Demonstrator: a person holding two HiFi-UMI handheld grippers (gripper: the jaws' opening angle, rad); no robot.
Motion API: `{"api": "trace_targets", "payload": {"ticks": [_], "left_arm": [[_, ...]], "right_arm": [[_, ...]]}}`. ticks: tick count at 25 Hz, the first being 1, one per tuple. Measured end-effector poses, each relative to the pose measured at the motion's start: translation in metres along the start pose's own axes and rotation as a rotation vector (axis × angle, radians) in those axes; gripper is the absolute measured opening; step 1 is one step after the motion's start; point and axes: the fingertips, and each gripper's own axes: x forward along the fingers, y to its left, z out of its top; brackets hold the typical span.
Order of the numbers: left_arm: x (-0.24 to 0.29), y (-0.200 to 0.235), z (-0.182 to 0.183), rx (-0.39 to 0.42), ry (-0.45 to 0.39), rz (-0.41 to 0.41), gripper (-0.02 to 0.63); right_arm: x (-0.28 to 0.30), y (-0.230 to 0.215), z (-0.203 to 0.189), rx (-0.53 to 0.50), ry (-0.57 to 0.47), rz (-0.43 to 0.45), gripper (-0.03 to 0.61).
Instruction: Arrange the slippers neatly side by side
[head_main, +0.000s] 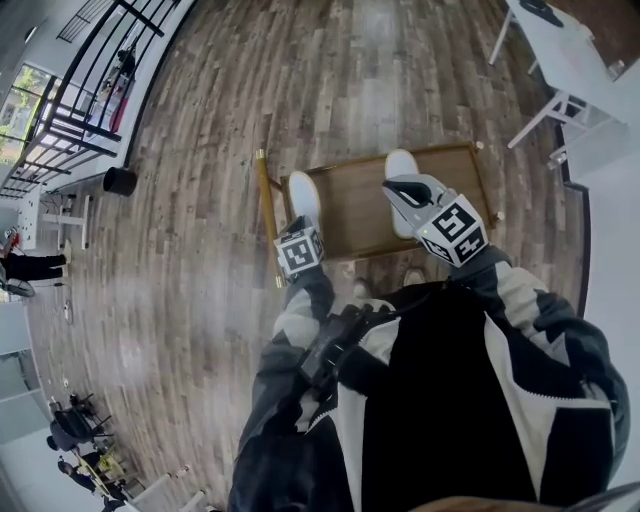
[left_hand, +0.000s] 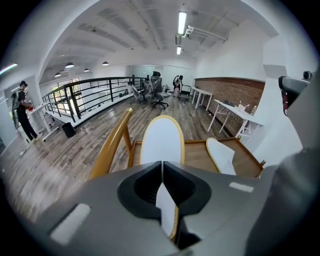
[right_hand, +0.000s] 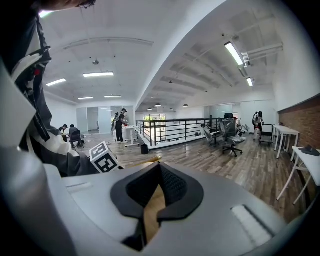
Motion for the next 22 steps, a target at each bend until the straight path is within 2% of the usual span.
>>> {"api": "trace_targets", "payload": {"ticks": [7,19,22], "left_arm": [[0.024,0.006,-0.016,0.002,0.057,0.004,0.031],[0.064,0.003,-0.024,-0.017,0.126,-0.035,0.031],[0.074,0.002,-0.023,-0.051,0.137,-0.050,0.031]], "right_arm": [[-0.012,-0.014,-0.011,0.011,0.029,-0.060,0.005],[-0.026,-0.032,-0.025,0.031,0.075,-0.149,0.005],[-0.029,-0.035,-0.027,0.034,0.084,-0.167,0.005]]}}
